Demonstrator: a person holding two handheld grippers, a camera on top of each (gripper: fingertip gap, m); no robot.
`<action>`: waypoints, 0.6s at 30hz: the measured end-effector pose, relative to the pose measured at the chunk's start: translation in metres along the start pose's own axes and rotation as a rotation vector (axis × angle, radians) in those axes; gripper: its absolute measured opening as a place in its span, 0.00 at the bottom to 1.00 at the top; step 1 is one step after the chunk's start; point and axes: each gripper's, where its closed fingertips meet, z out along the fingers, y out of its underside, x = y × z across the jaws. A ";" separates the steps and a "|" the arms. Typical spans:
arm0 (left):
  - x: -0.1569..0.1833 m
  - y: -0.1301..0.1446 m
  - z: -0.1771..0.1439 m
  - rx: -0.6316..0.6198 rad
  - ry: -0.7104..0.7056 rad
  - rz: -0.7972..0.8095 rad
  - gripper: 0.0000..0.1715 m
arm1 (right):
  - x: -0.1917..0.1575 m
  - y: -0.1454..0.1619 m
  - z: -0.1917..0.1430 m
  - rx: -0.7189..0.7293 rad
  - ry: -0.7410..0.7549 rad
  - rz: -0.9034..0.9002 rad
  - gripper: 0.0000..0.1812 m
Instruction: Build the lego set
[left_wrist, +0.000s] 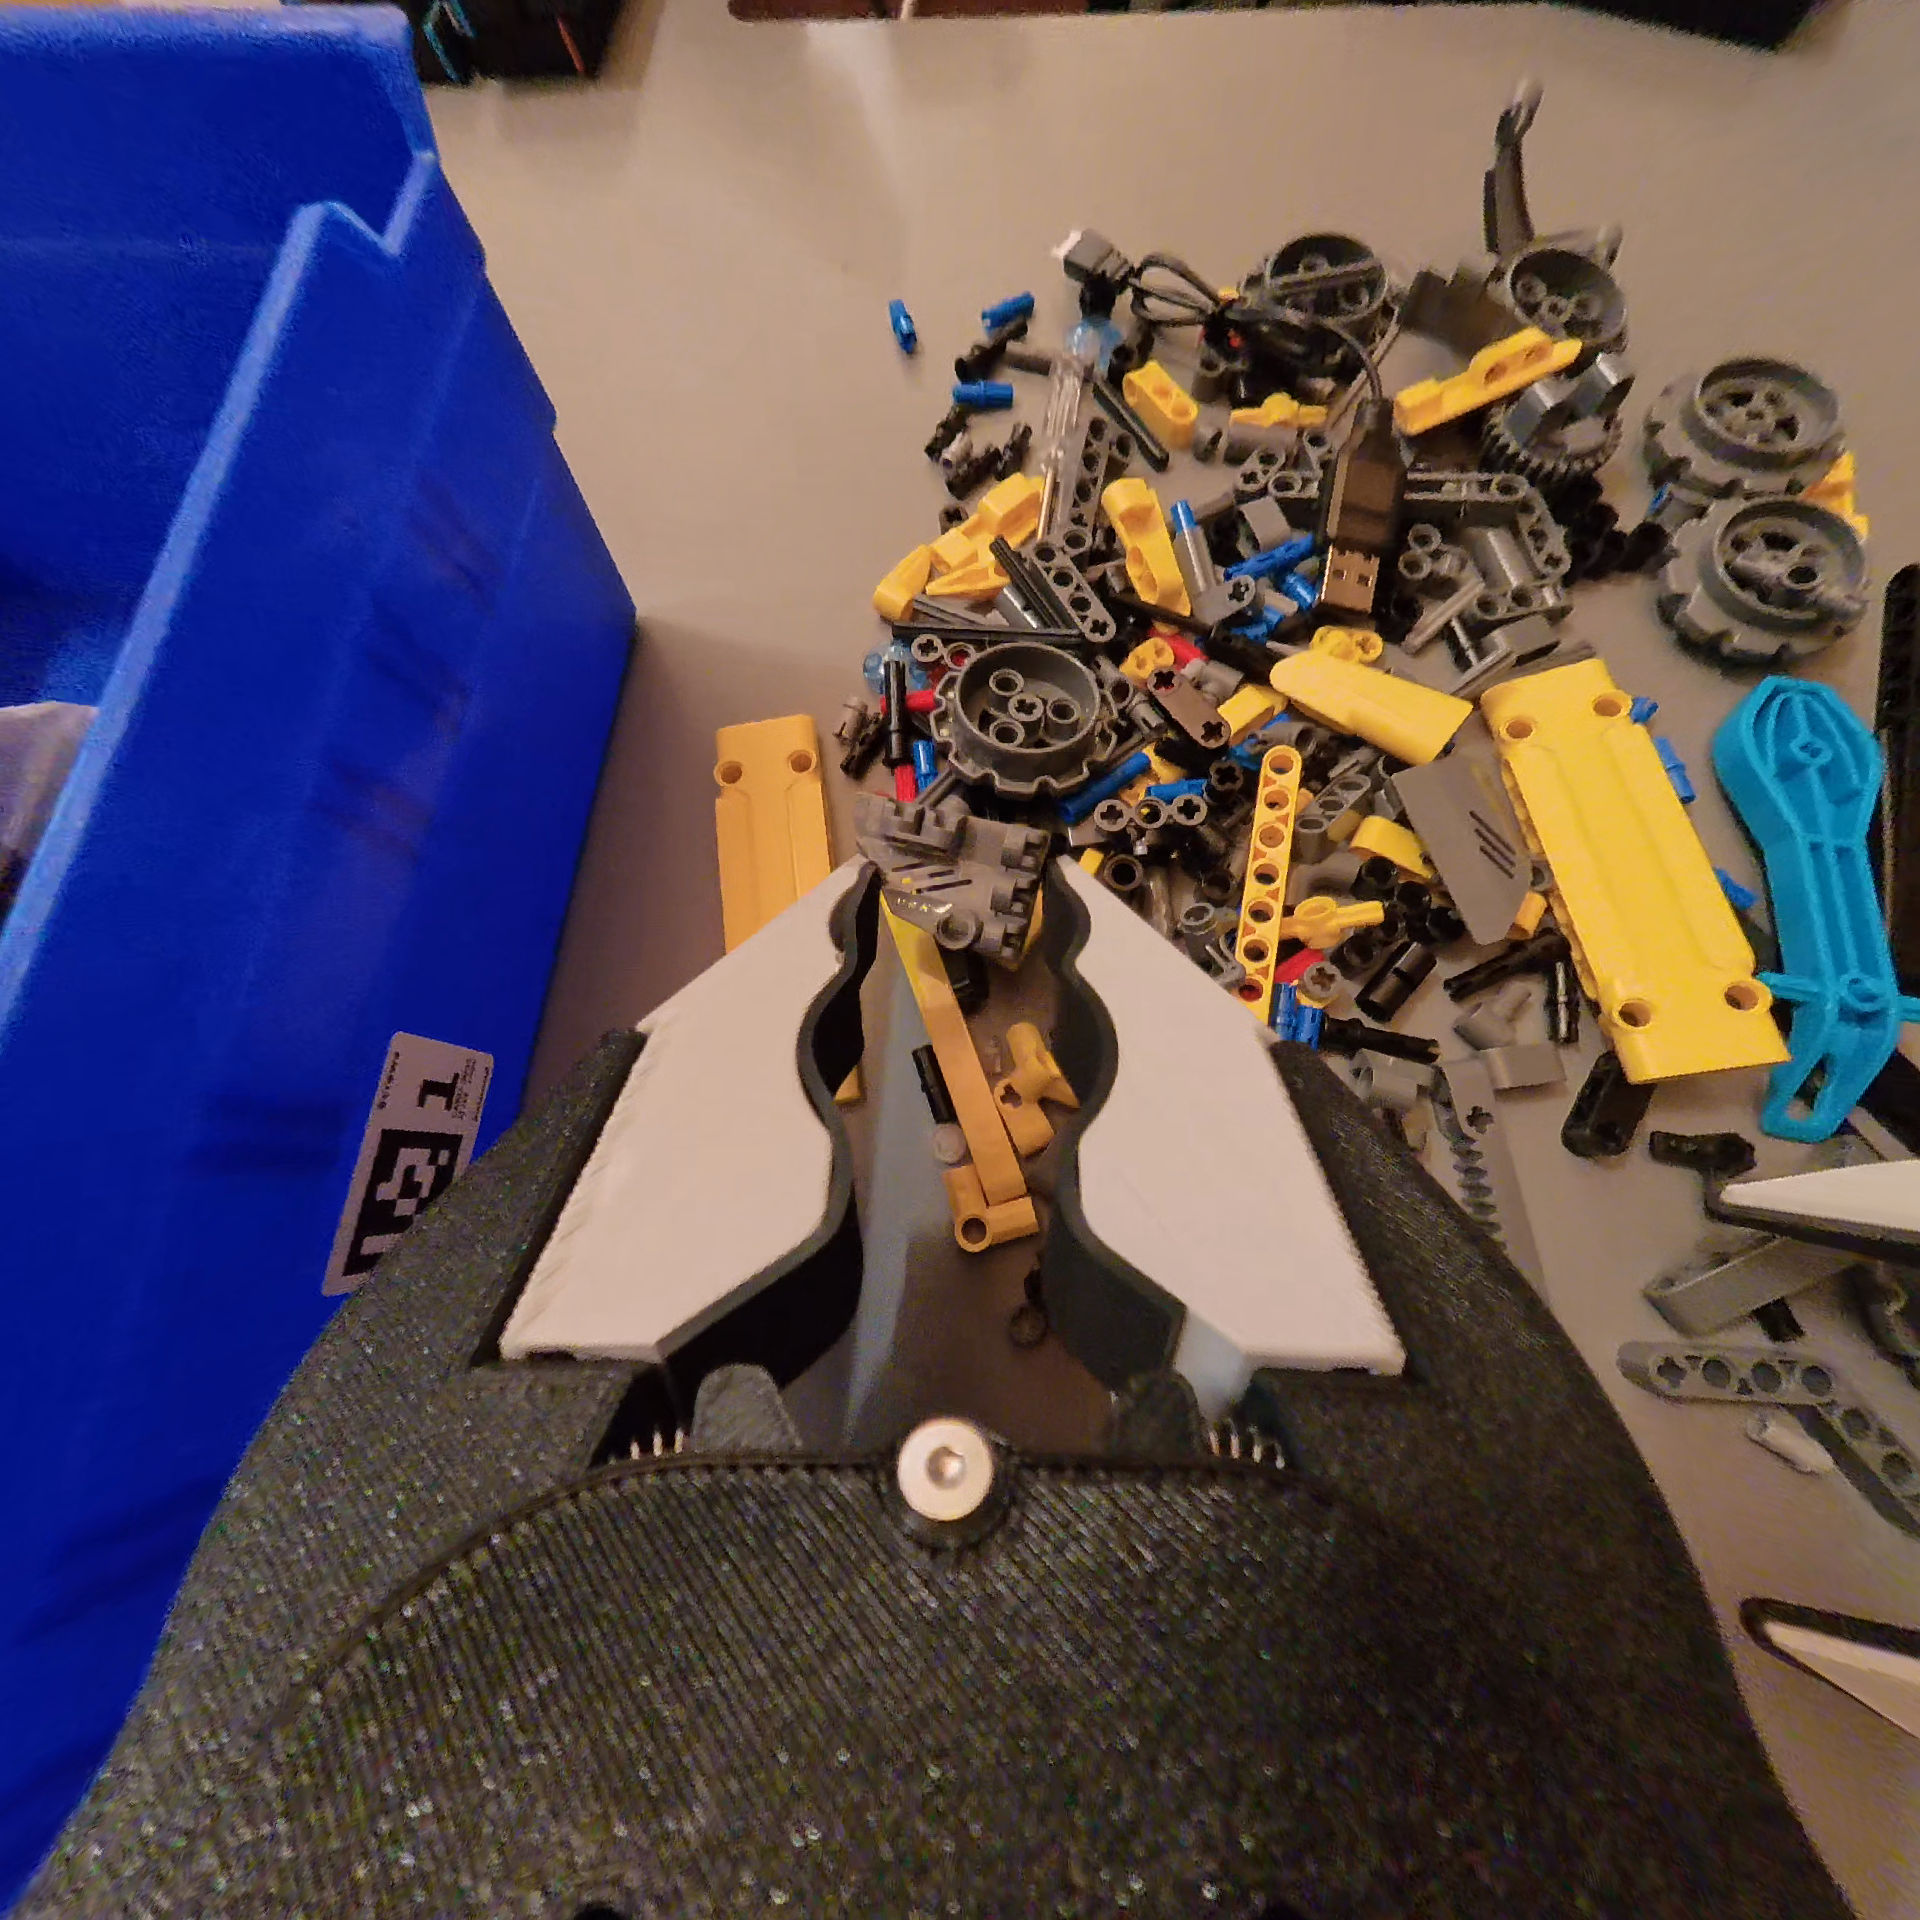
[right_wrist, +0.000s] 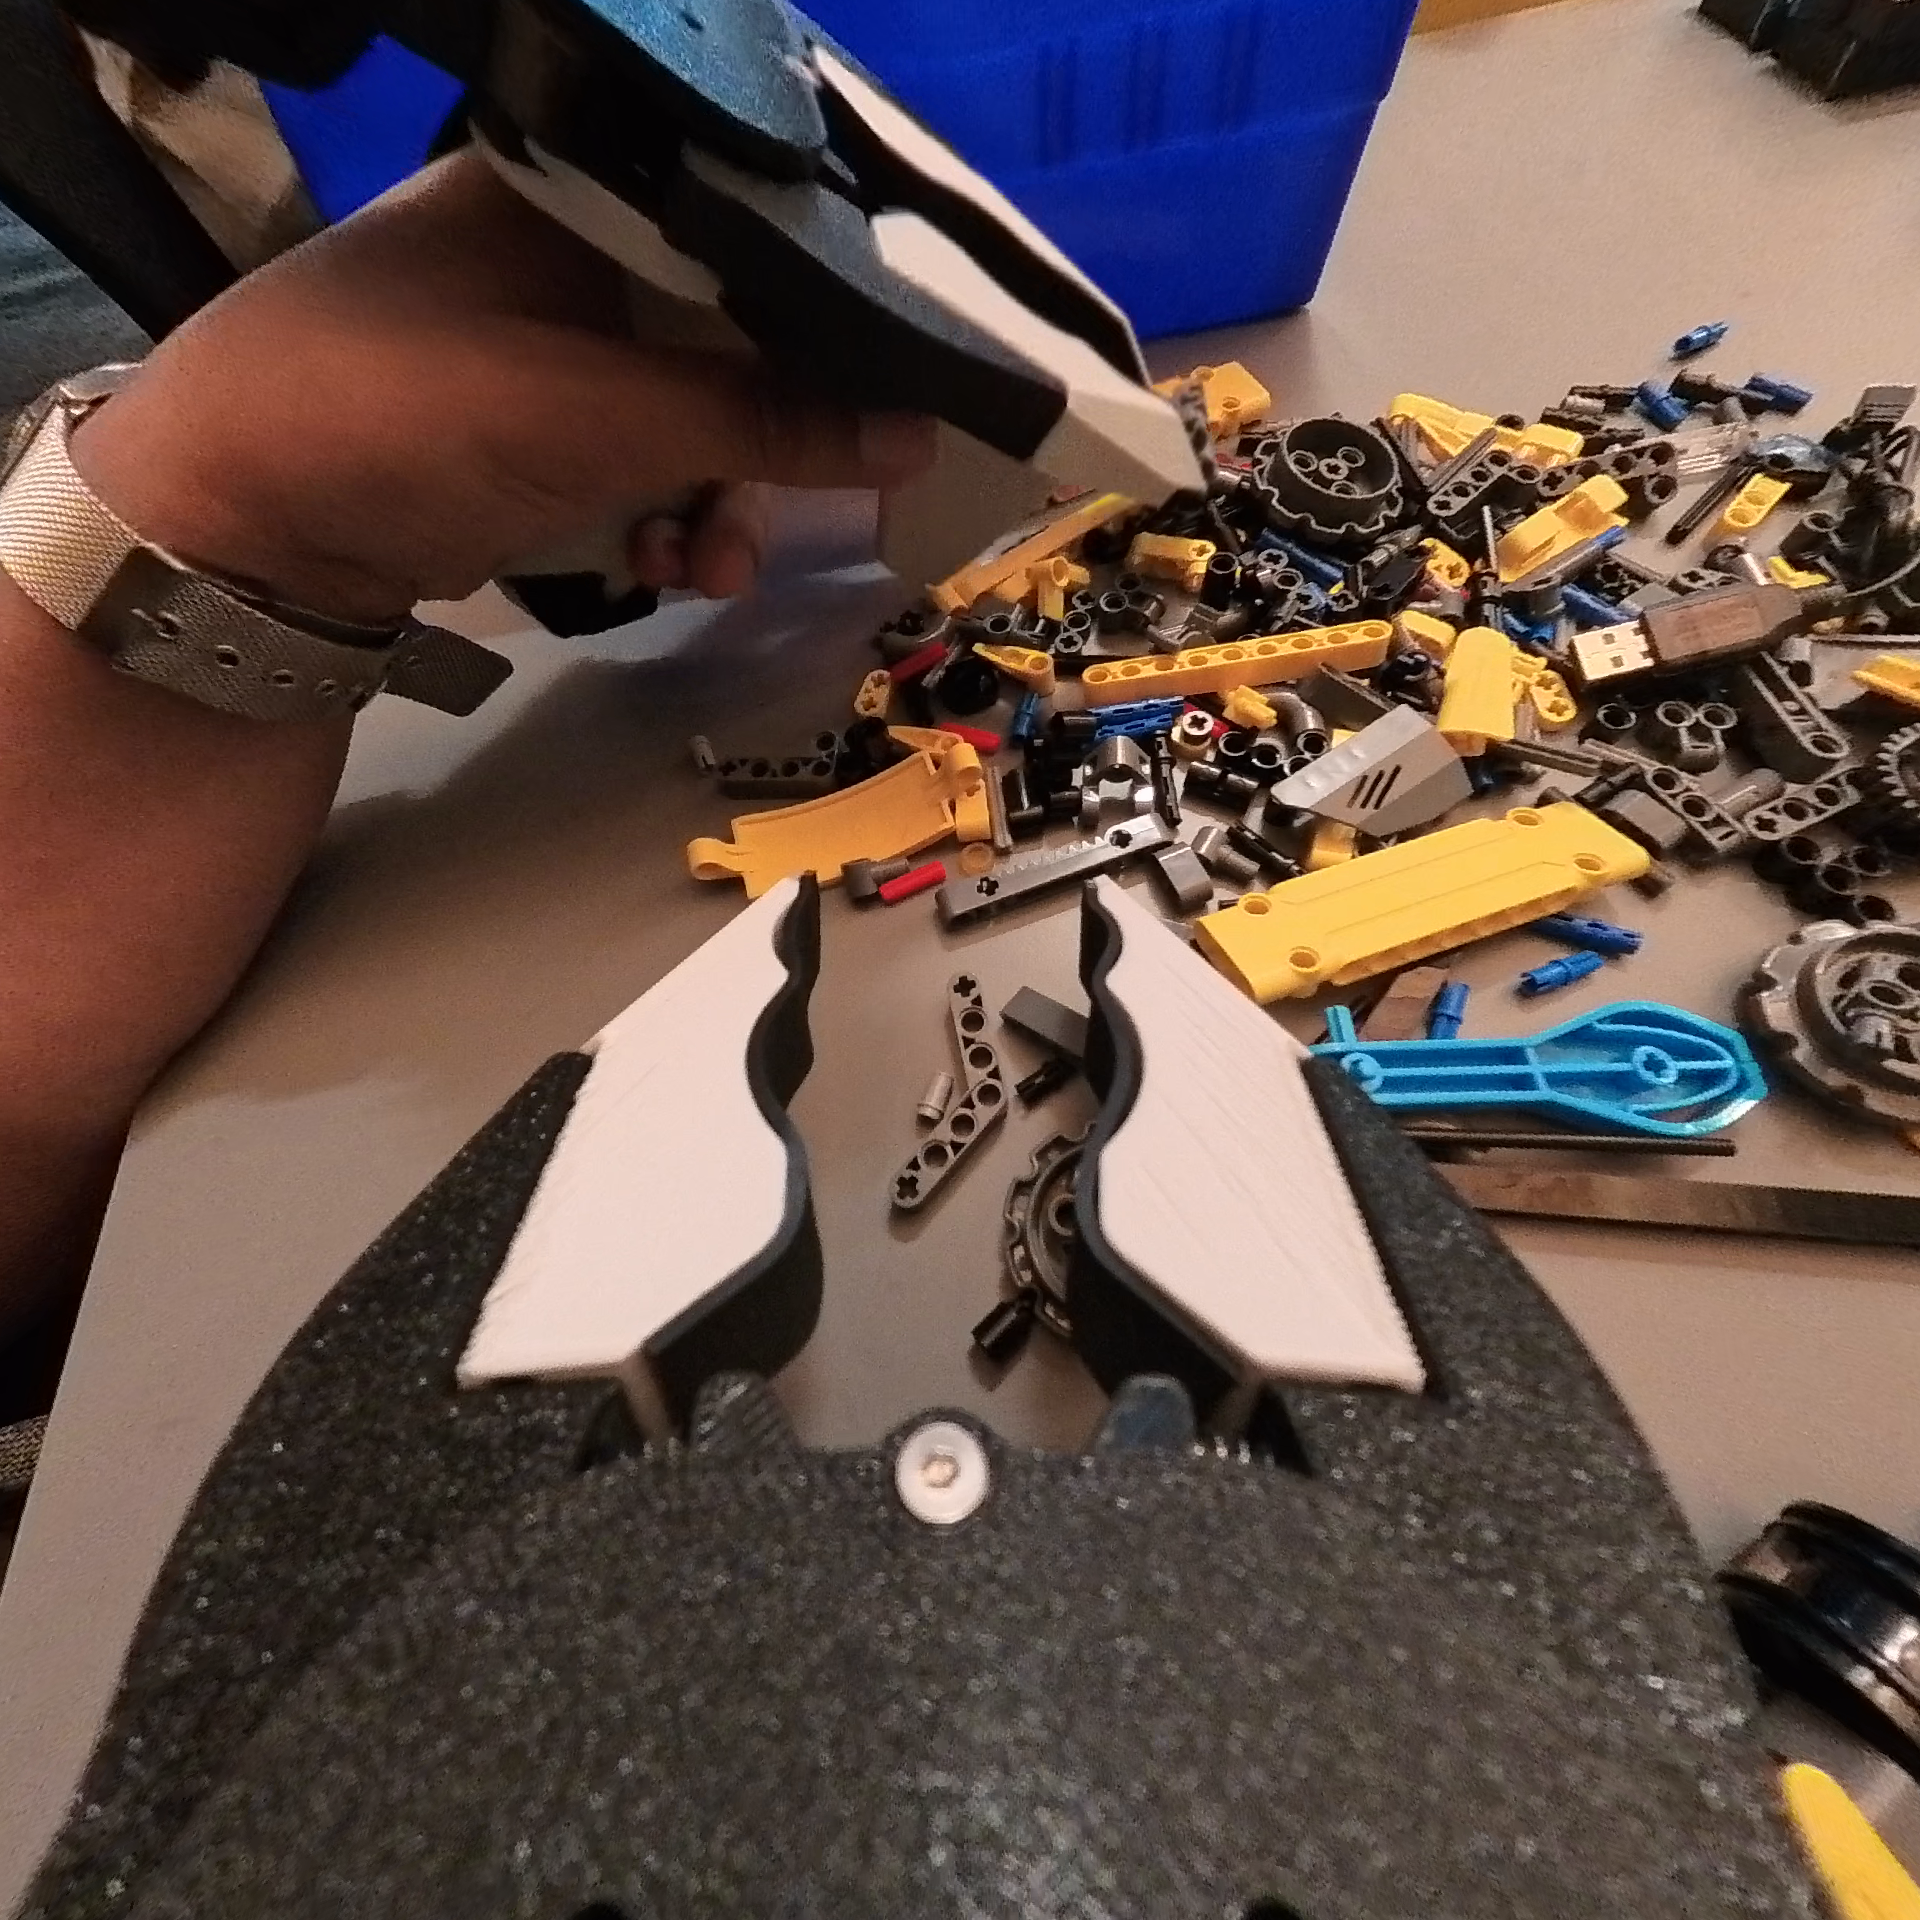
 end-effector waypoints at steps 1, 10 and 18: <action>-0.001 -0.001 -0.001 0.006 -0.001 -0.004 0.16 | 0.000 0.000 0.000 0.000 -0.001 0.001 0.27; -0.003 0.007 0.003 -0.036 -0.026 0.022 0.16 | 0.000 0.000 0.000 -0.002 0.001 -0.004 0.27; -0.003 0.009 0.004 -0.051 -0.023 0.023 0.17 | 0.000 0.000 0.000 0.000 0.004 -0.003 0.27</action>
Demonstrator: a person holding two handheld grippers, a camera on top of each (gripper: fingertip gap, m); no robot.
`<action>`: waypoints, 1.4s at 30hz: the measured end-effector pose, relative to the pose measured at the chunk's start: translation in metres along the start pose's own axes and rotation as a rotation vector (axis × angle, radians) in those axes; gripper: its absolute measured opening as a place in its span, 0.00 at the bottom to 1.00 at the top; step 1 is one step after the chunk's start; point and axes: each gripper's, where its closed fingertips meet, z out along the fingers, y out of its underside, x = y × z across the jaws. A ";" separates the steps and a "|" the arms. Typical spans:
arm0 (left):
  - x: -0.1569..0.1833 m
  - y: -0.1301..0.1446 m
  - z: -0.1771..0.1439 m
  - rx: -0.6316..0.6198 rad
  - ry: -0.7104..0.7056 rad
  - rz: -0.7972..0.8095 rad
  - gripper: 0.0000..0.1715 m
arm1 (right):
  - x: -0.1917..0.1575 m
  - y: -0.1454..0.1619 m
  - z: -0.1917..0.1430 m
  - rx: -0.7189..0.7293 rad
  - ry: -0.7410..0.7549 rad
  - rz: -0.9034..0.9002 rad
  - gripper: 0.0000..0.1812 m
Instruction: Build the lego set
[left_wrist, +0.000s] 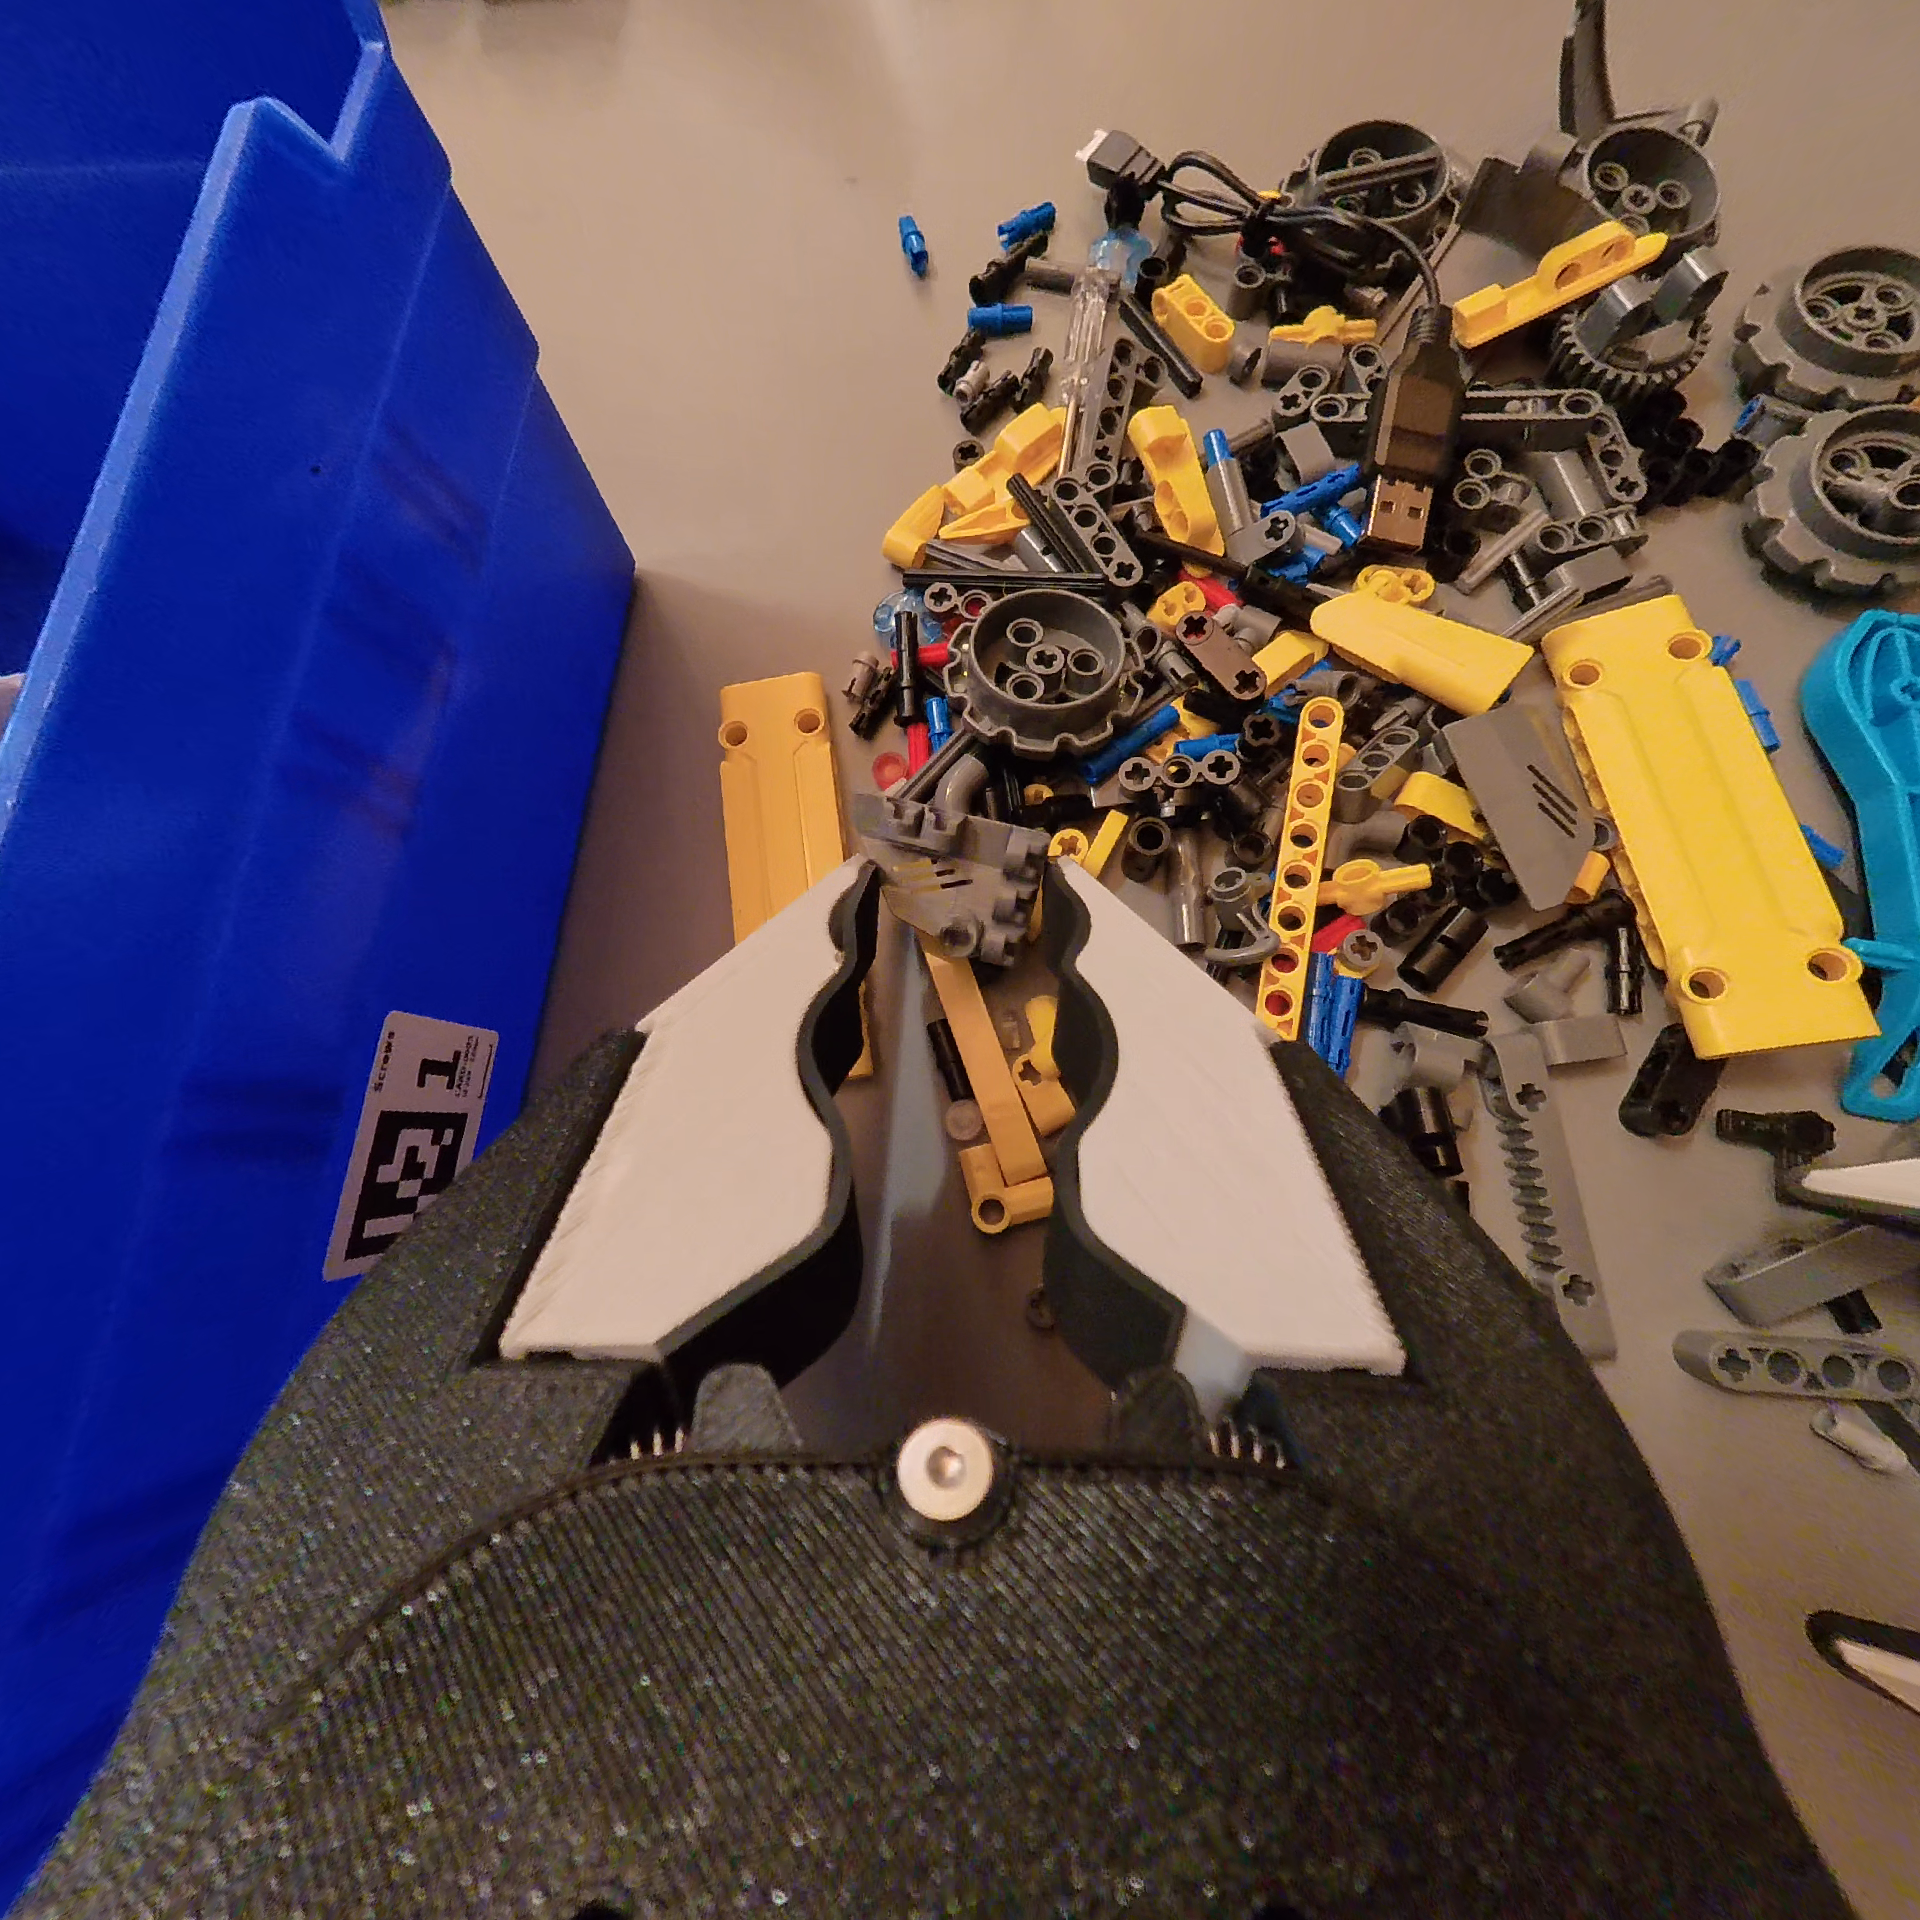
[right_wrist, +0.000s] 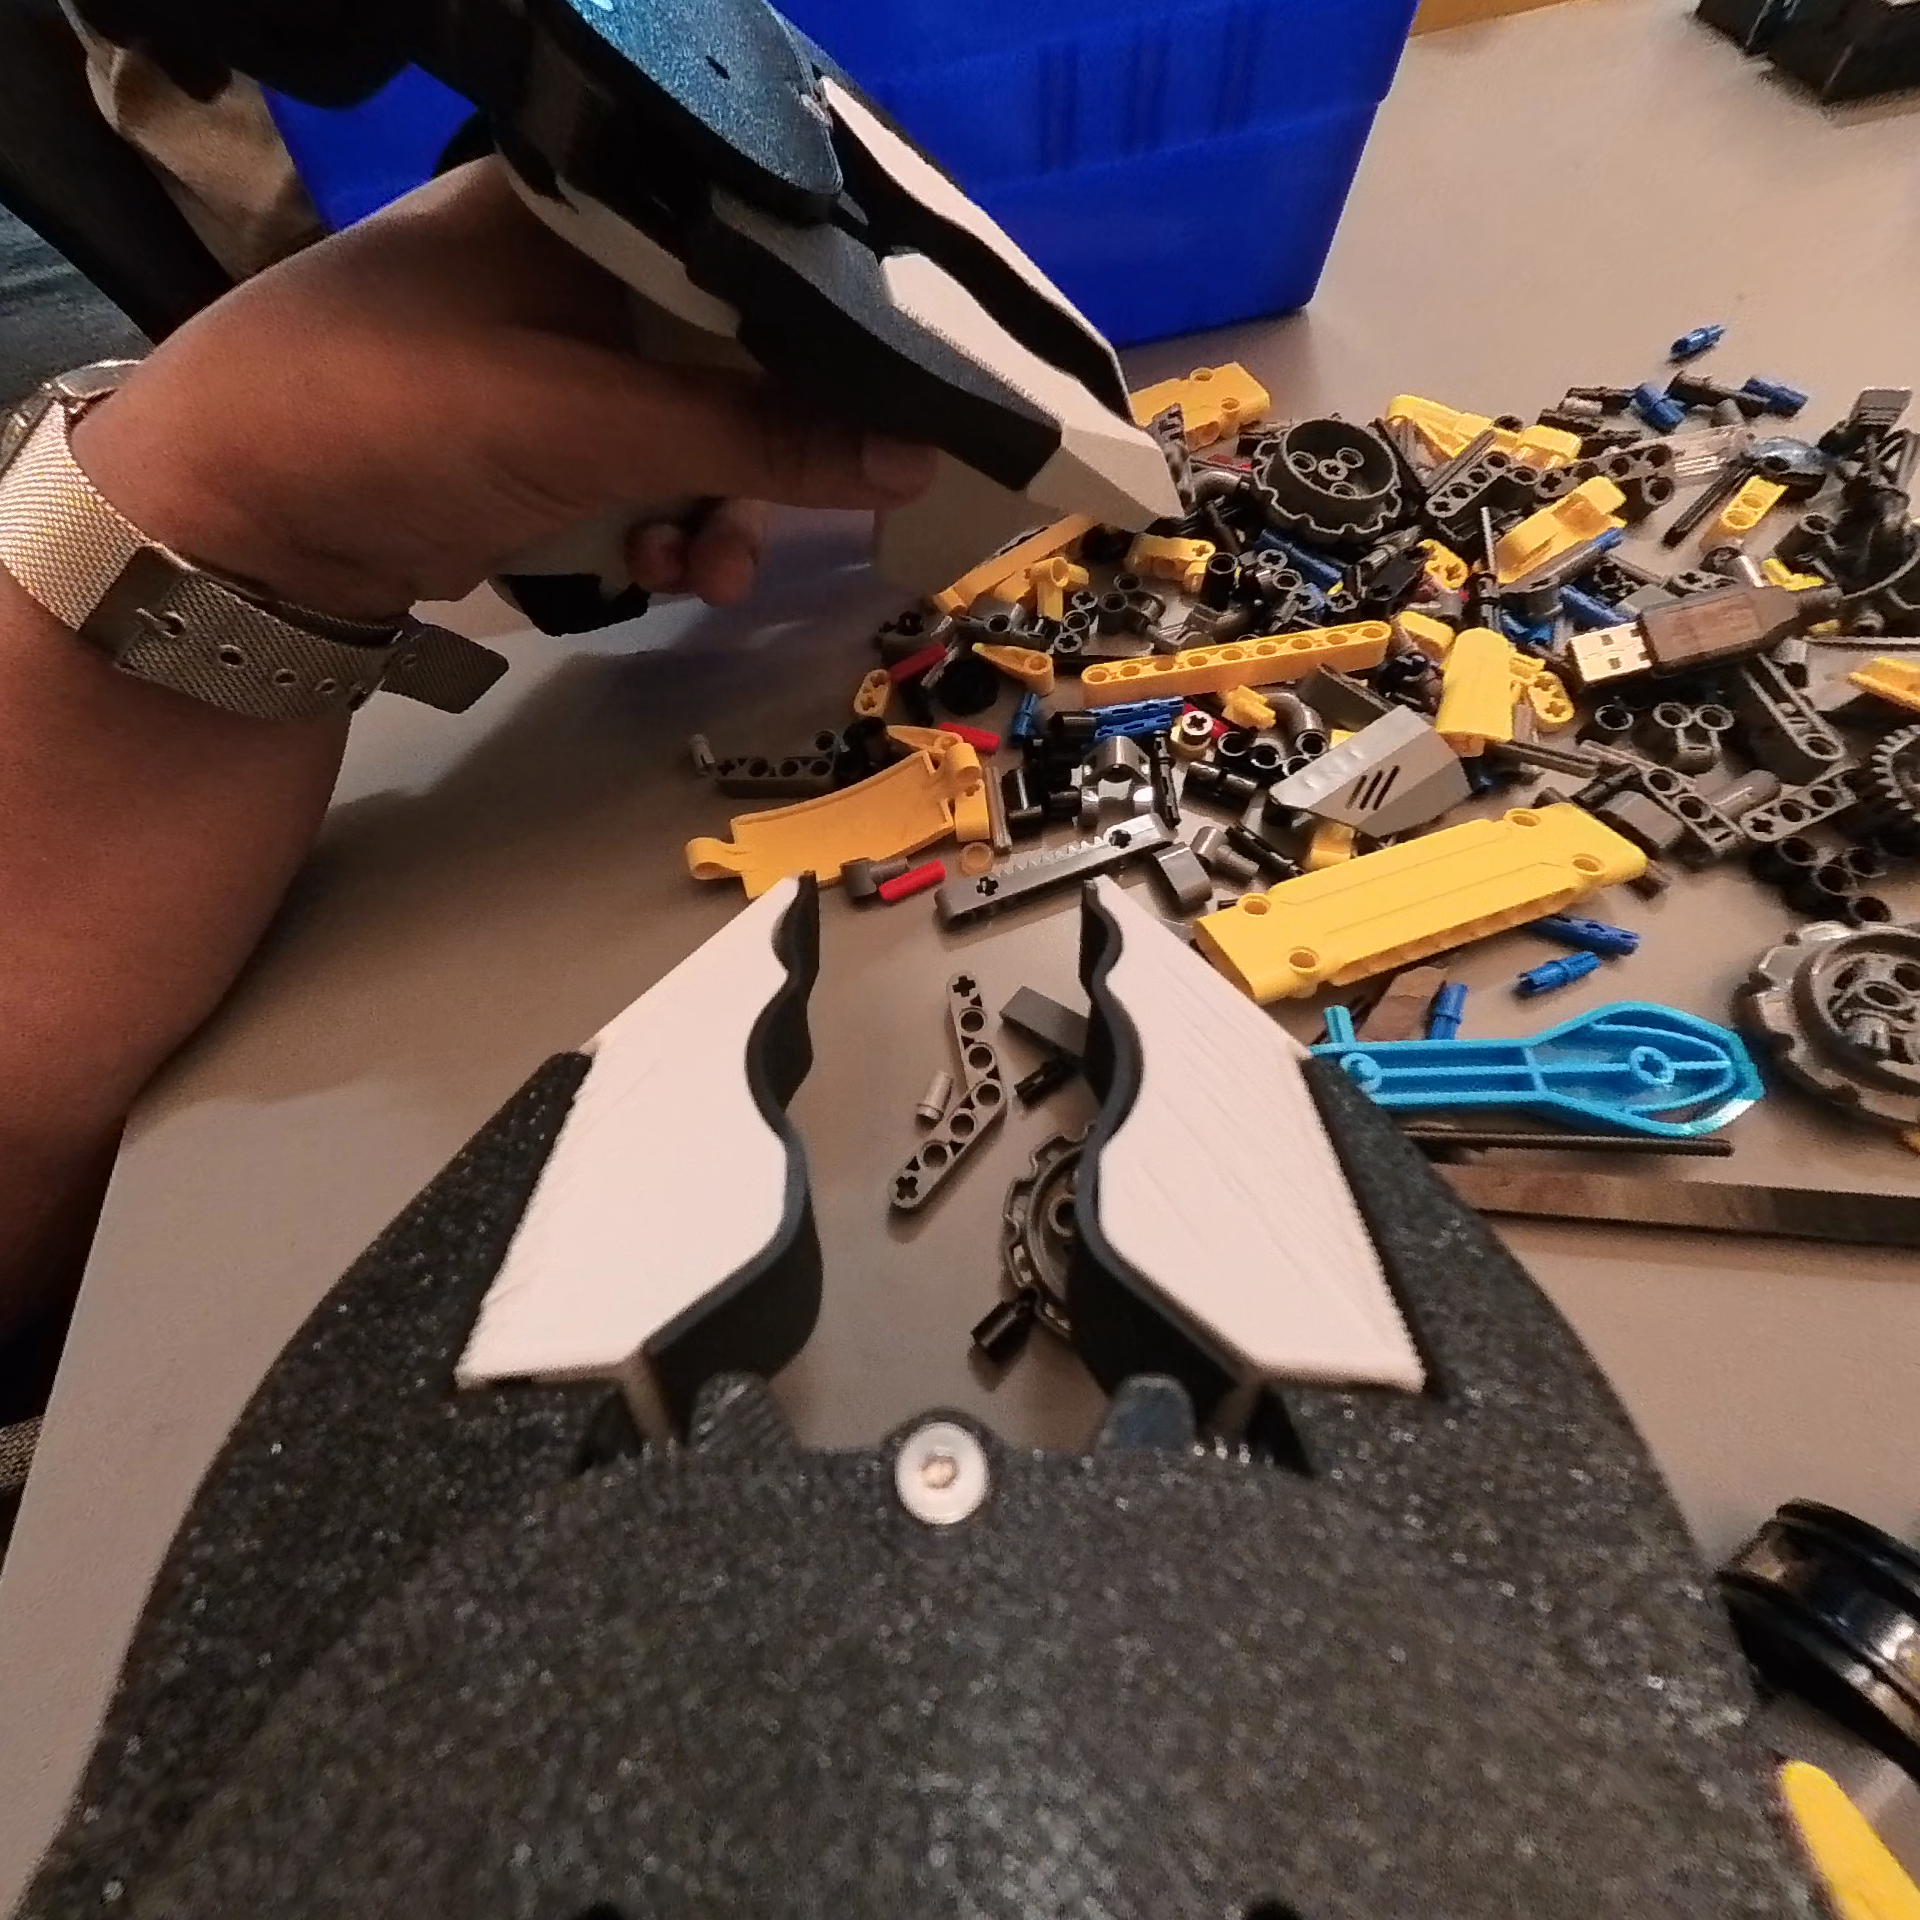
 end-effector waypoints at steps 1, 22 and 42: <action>0.000 0.000 0.000 -0.001 0.000 0.001 0.17 | 0.001 -0.001 -0.001 0.005 0.004 0.002 0.28; -0.002 -0.022 -0.017 0.130 0.062 -0.068 0.18 | 0.103 -0.111 -0.013 0.079 0.085 -0.115 0.26; -0.006 -0.020 -0.017 0.120 0.037 -0.050 0.19 | 0.146 -0.045 0.069 -0.430 0.122 -0.503 0.12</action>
